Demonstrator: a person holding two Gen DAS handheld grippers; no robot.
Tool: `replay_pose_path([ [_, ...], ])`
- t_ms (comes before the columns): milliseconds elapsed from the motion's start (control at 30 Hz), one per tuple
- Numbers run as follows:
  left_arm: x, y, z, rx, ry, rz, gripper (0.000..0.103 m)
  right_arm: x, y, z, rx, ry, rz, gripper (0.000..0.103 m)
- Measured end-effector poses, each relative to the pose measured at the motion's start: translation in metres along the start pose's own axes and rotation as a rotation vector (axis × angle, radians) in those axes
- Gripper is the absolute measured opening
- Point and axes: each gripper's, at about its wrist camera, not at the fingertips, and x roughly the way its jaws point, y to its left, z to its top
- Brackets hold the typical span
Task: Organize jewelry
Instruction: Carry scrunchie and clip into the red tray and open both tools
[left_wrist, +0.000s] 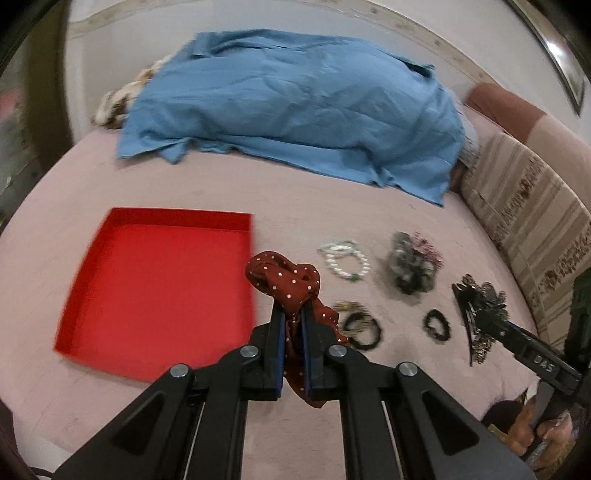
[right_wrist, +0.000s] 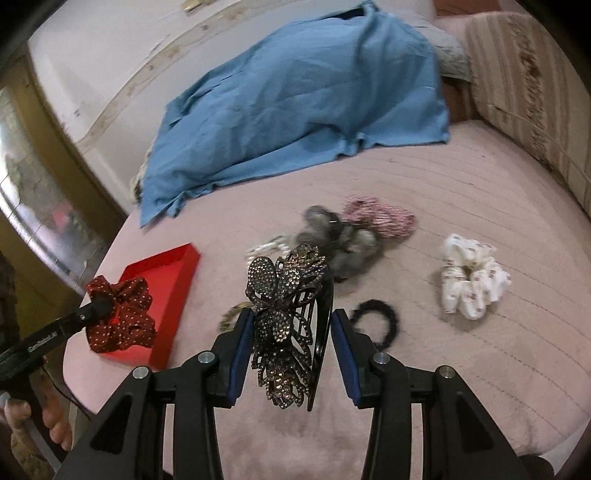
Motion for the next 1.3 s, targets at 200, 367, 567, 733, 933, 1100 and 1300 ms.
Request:
replay_pose_path([
  [200, -0.011, 0.063, 0.0, -0.071, -0.022, 0.072, 0.007, 0.015, 0.051, 0.007, -0.091, 0.037, 0.059, 0.046],
  [367, 0.008, 0.107, 0.011, -0.128, 0.013, 0.064, 0.007, 0.05, 0.109, 0.017, -0.175, 0.095, 0.127, 0.046],
  [567, 0.053, 0.142, 0.038, -0.124, 0.059, 0.102, 0.007, 0.114, 0.167, 0.026, -0.267, 0.159, 0.158, 0.047],
  [733, 0.093, 0.178, 0.062, -0.182, 0.094, 0.101, 0.007, 0.175, 0.204, 0.038, -0.317, 0.214, 0.15, 0.047],
  [933, 0.126, 0.206, 0.073, -0.232, 0.12, 0.132, 0.008, 0.236, 0.217, 0.05, -0.363, 0.261, 0.073, 0.047],
  [1100, 0.132, 0.211, 0.076, -0.239, 0.113, 0.134, 0.008, 0.262, 0.212, 0.055, -0.336, 0.283, 0.064, 0.048],
  [1300, 0.123, 0.209, 0.076, -0.241, 0.08, 0.139, 0.033, 0.271, 0.214, 0.055, -0.347, 0.284, 0.089, 0.055],
])
